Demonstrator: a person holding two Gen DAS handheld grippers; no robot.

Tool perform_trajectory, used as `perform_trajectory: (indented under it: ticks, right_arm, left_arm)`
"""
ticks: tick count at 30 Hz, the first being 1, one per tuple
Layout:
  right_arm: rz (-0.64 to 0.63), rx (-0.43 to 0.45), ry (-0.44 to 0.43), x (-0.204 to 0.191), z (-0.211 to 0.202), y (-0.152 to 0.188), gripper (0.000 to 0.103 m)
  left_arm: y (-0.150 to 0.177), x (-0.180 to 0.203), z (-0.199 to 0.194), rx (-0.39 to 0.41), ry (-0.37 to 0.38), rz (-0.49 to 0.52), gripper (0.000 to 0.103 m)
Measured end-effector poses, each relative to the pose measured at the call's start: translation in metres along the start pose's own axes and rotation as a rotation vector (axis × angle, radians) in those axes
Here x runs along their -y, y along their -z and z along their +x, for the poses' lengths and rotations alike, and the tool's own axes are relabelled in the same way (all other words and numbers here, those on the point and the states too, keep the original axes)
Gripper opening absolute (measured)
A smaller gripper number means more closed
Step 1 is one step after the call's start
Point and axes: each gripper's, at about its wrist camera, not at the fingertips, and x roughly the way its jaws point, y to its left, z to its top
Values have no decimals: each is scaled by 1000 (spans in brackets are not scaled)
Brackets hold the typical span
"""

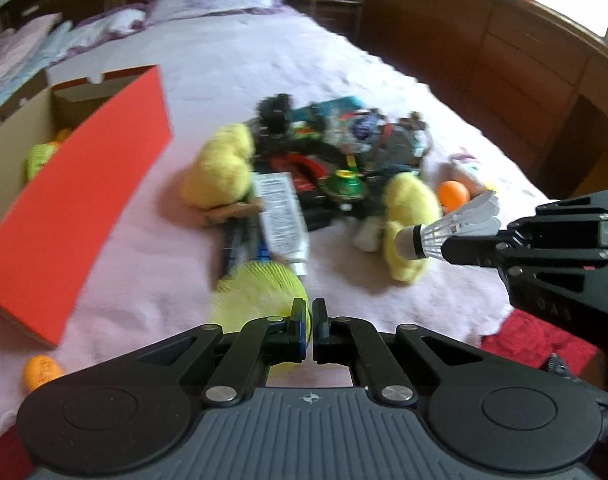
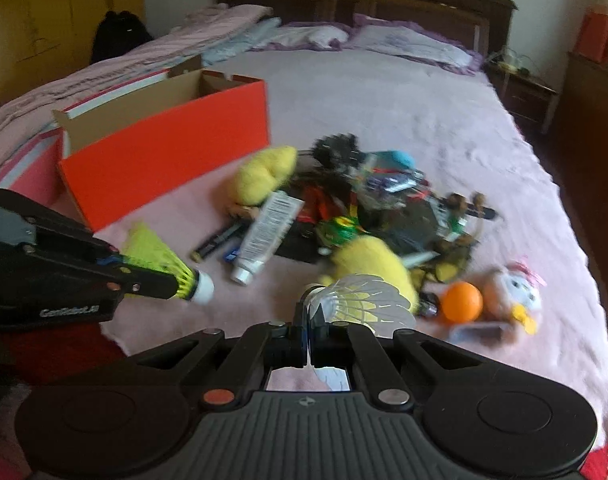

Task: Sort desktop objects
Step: 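Carry both shuttlecocks over the shoebox with both grippers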

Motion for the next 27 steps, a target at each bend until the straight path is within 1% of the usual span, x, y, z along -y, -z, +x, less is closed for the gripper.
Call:
perform_trajectory:
  ticks: [3,8,10,13,17,19,20,21,23,27]
  right_arm:
    - [-21,1,-31,-14,6,-8,2]
    - [-54,-1,-53,-29,13,-18,2]
    - [-59,-5,-56,-31,14,-20,2]
    - [-56,-17,-50,-30,16,-19,2]
    - [-37,-31,-54,-29,19,-15,2]
    - [-35,-38,-55,-28,21,-12,2]
    - [-34,-41,-55,-28,22,-11,2]
    - [-31,-44,-55,-28,22,-10,2]
    - [-29,-42,-58,-28,22,-10,2]
    - [-25,-36,-63,-27,21,-10,2]
  left_arm:
    - [0,-10,-1,0,-40,-30,6]
    - [2,-24,-2,-7,-58,-70,7]
    - [6,-27,1,-34,-40,-60,15]
    - [14,-26,12,-70,-9,-59,22]
    - [24,-25,26,-102,39,-81,22]
    - [28,-24,30,-111,47,-90,21]
    - [29,-24,33,-116,52,-95,15]
    - [29,-24,30,-102,54,-99,6]
    - [27,-25,23,-67,56,-104,4]
    - [16,-25,2,17,21,-99,3]
